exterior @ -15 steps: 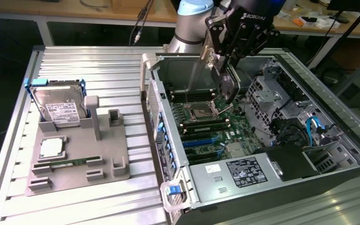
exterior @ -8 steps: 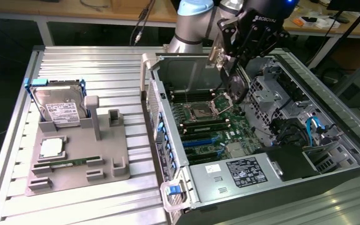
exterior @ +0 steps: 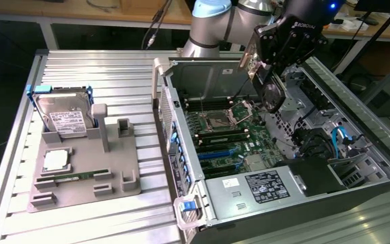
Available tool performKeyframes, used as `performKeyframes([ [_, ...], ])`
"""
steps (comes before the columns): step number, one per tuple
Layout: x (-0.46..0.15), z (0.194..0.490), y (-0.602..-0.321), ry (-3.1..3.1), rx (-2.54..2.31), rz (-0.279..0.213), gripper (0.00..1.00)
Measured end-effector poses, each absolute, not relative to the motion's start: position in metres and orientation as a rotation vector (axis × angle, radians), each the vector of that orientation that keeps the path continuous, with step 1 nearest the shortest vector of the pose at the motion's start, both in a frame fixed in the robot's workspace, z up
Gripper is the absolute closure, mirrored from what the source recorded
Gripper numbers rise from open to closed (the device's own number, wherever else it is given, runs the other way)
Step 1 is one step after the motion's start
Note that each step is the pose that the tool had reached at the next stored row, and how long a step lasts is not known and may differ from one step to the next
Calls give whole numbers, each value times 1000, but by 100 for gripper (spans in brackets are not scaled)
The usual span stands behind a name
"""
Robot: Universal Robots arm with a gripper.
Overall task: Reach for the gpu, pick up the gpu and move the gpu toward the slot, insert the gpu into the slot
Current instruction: 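Pick up the gpu and move the gpu toward the slot, then insert the gpu into the slot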
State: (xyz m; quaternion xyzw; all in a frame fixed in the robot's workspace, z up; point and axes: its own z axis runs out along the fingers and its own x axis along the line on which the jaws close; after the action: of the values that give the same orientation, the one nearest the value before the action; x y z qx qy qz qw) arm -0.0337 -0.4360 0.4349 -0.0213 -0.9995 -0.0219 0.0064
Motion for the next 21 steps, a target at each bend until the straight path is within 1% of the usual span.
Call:
performKeyframes([
  [11, -34, 435, -436, -3127, -65, -68, 73],
  [21, -33, 435, -436, -3126, 55, -68, 73],
])
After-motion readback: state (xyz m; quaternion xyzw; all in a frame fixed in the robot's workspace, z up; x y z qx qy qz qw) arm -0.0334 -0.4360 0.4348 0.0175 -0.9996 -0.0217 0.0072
